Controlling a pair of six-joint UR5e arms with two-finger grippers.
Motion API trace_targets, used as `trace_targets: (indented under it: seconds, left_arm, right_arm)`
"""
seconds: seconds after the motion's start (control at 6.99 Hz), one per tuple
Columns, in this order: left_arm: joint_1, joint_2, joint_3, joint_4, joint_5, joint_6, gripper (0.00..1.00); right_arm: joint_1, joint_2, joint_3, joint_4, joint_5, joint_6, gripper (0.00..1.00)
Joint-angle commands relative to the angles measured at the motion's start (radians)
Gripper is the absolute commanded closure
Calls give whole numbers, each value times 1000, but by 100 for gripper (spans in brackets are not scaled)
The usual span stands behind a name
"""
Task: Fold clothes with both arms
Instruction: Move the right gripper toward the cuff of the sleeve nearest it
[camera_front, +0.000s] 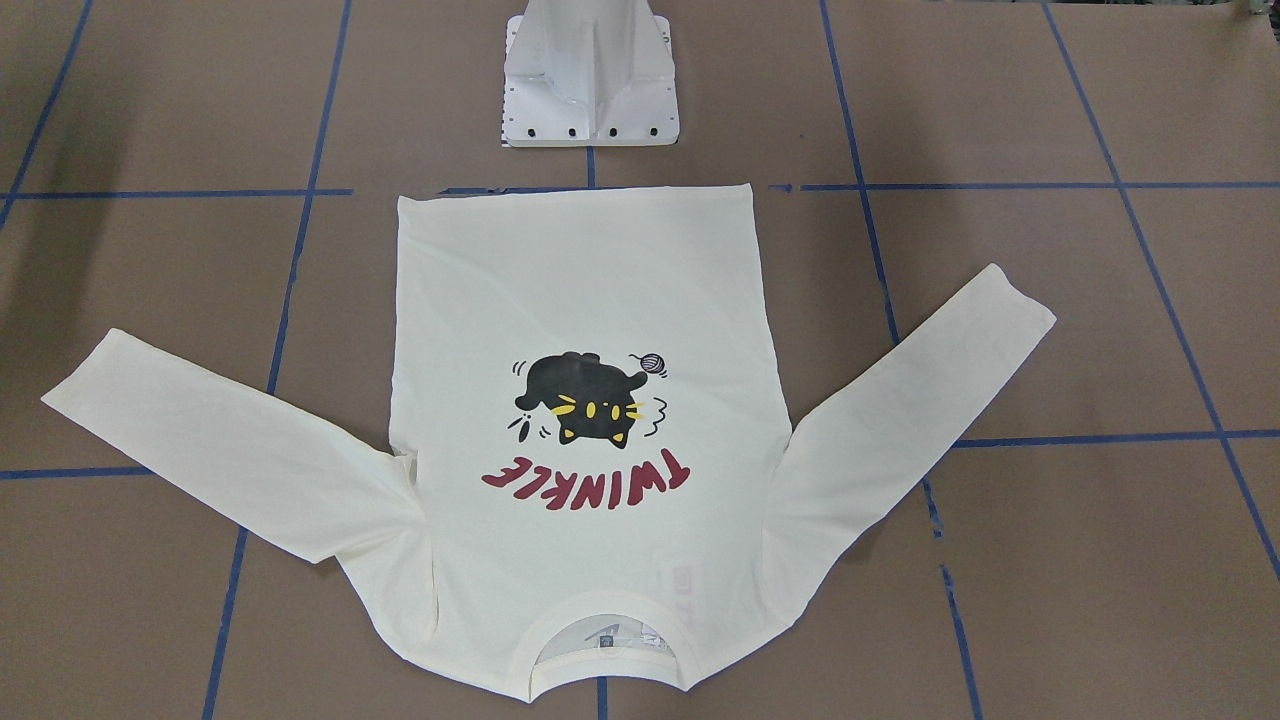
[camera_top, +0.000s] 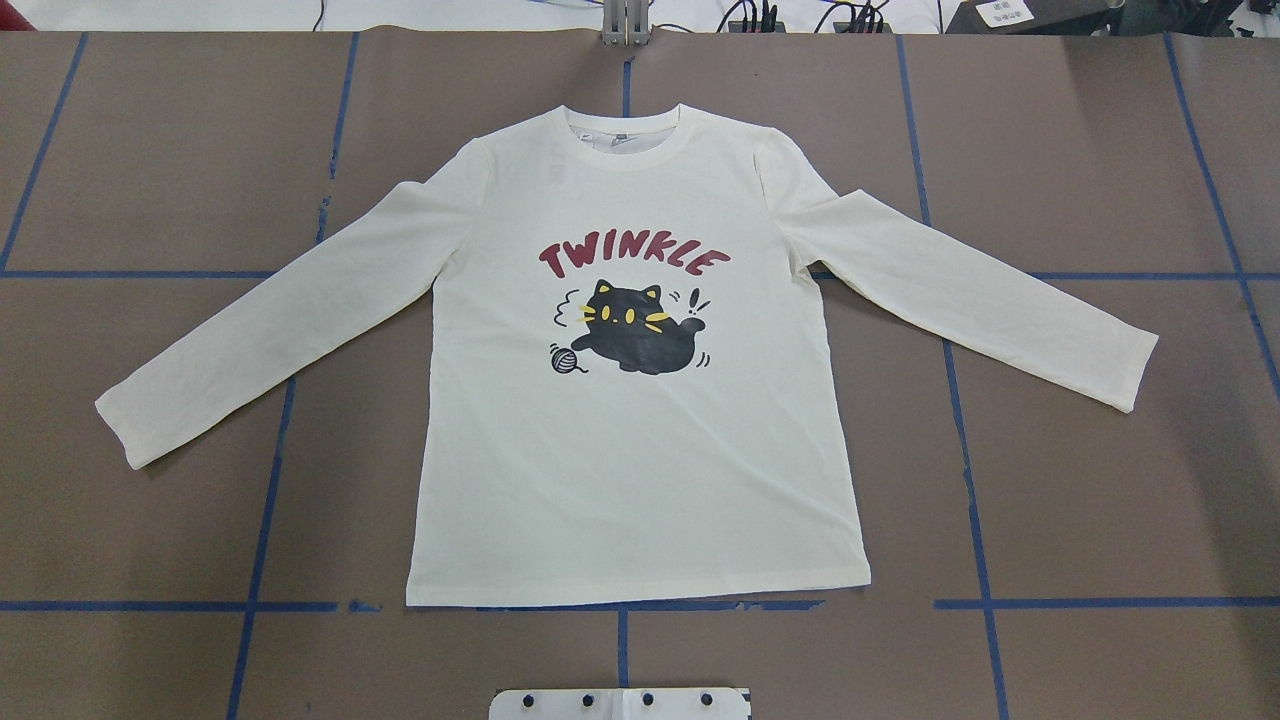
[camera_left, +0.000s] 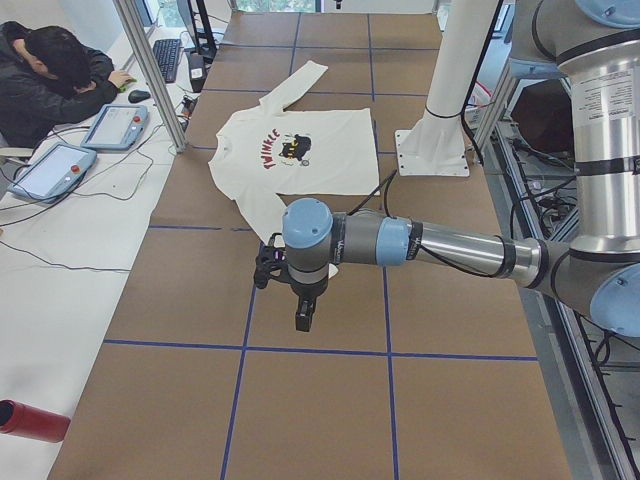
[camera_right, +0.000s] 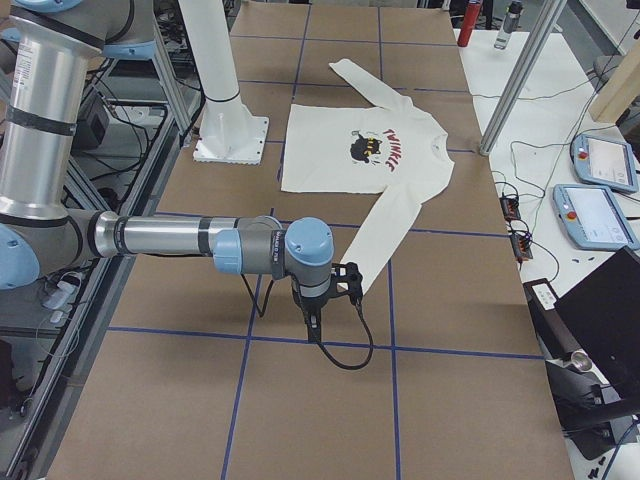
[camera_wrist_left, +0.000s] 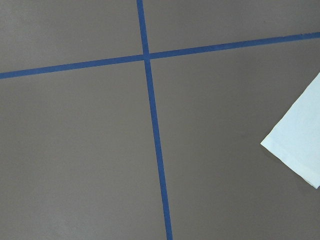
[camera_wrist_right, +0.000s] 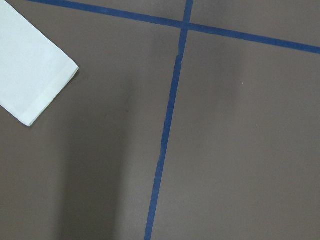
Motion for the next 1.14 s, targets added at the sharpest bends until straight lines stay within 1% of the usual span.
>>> trace_targets:
  seconds: [0.0, 0.14, 0.29, 0.43, 0.57, 0.72, 0.86, 1.0]
  left_arm:
    - [0, -5, 2, -197, -4, -5, 0]
    - [0, -43, 34, -339, 4, -6, 0]
    - [-1, -69, 72, -453, 4, -6, 0]
    - [-1, -95, 117, -521, 2, -8, 0]
    - [-1, -109, 129, -538, -2, -9, 0]
    - [-1, -109, 128, -543, -4, -9, 0]
    - [-1, -106, 128, -545, -4, -8, 0]
    - [-1, -106, 128, -545, -4, -6, 0]
  right_arm:
    - [0, 97, 0, 0, -3, 1, 0]
    - [-2, 172, 0, 0, -6, 1, 0]
    - [-2, 205, -10, 3, -4, 2, 0]
    - [-2, 208, -12, 12, 25, 1, 0]
    - [0, 188, -13, 28, 115, 2, 0]
    - [0, 168, -15, 146, 125, 22, 0]
    - [-6, 162, -32, 216, 128, 212, 0]
    - [-32, 115, -42, 352, 125, 349, 0]
